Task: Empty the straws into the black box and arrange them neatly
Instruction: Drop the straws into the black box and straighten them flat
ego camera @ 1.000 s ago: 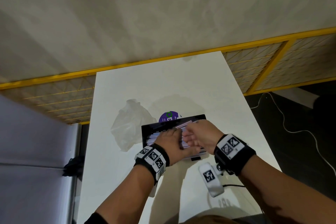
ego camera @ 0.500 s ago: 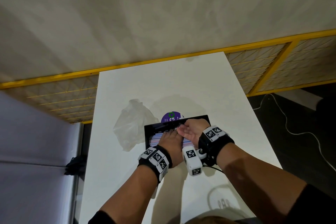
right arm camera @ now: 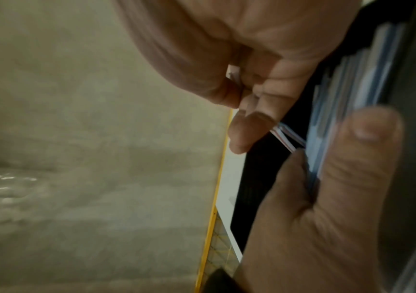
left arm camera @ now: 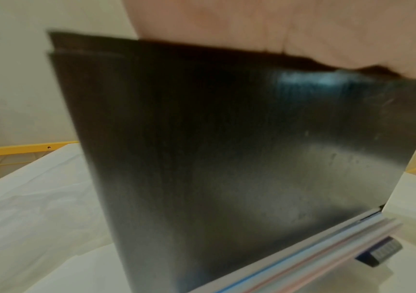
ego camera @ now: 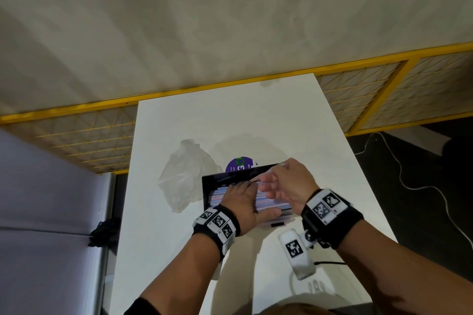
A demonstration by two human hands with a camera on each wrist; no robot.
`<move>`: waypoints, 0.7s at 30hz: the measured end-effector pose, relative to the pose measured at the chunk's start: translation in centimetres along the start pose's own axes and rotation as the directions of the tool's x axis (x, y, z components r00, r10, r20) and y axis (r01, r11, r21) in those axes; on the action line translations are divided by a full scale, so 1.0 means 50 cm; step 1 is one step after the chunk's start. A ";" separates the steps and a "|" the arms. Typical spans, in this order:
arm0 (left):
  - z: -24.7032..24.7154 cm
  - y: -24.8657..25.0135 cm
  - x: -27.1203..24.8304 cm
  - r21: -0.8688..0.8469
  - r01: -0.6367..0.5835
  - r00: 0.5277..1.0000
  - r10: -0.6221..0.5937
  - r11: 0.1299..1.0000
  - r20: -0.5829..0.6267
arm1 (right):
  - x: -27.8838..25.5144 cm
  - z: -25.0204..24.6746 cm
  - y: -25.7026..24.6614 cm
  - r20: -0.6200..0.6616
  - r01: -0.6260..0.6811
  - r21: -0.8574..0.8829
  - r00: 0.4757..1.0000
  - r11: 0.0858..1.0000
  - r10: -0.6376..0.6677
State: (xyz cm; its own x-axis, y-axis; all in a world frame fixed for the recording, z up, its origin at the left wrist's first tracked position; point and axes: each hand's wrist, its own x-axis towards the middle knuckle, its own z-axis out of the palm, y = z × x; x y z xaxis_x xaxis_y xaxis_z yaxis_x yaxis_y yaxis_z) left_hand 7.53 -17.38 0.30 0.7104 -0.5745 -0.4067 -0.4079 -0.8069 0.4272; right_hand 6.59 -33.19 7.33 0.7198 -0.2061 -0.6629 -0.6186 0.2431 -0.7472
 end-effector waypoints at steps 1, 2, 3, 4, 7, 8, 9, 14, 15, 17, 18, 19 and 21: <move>-0.005 0.002 0.000 0.000 -0.001 1.000 0.001 1.000 0.005 | -0.015 -0.012 -0.011 0.011 0.049 -0.022 0.999 0.999 -0.048; -0.011 0.004 0.000 -0.013 -0.001 1.000 0.002 1.000 0.005 | -0.028 -0.024 -0.020 0.008 0.091 -0.040 0.996 0.995 -0.091; -0.018 0.006 -0.004 -0.044 -0.002 1.000 0.002 0.999 -0.002 | -0.039 -0.036 -0.027 -0.010 0.122 -0.045 0.992 0.992 -0.122; -0.026 0.006 -0.010 -0.106 0.002 1.000 -0.005 0.994 -0.026 | -0.047 -0.048 -0.032 -0.030 0.142 -0.040 0.989 0.989 -0.143; -0.050 -0.005 -0.037 -0.366 0.003 0.988 -0.060 0.931 -0.145 | -0.057 -0.081 -0.040 -0.031 0.153 -0.013 0.988 0.988 -0.154; -0.058 -0.014 -0.046 -0.376 0.004 0.978 -0.081 0.927 -0.190 | -0.057 -0.089 -0.039 -0.021 0.149 -0.005 0.989 0.989 -0.149; -0.068 -0.025 -0.057 -0.358 0.013 0.969 -0.101 0.933 -0.227 | -0.057 -0.095 -0.038 -0.010 0.144 0.006 0.989 0.989 -0.144; -0.117 -0.073 -0.101 -0.303 0.105 0.925 -0.205 0.947 -0.319 | -0.047 -0.085 0.000 0.029 0.082 0.086 0.996 0.993 -0.085; -0.123 -0.076 -0.105 -0.303 0.110 0.921 -0.212 0.947 -0.328 | -0.042 -0.077 0.011 0.045 0.045 0.103 0.998 0.994 -0.049; -0.130 -0.074 -0.109 -0.290 0.100 0.923 -0.198 0.952 -0.330 | -0.032 -0.059 0.029 0.098 -0.051 0.118 0.994 0.992 0.040; -0.129 -0.071 -0.108 -0.278 0.090 0.931 -0.179 0.956 -0.317 | -0.028 -0.052 0.036 0.131 -0.094 0.117 0.988 0.989 0.078; -0.124 -0.067 -0.105 -0.257 0.081 0.942 -0.158 0.963 -0.297 | -0.026 -0.046 0.041 0.158 -0.123 0.114 0.982 0.986 0.104; -0.108 -0.057 -0.094 -0.211 0.067 0.959 -0.121 0.975 -0.256 | -0.024 -0.039 0.047 0.173 -0.128 0.105 0.979 0.986 0.108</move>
State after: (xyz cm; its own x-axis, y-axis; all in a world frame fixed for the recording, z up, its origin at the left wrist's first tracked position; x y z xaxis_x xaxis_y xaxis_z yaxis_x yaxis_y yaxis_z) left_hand 8.45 -11.64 5.36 0.8773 -0.4184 -0.2352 -0.2298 -0.7963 0.5596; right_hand 3.67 -34.23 6.29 0.6923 -0.0111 -0.7215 -0.6689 0.3653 -0.6474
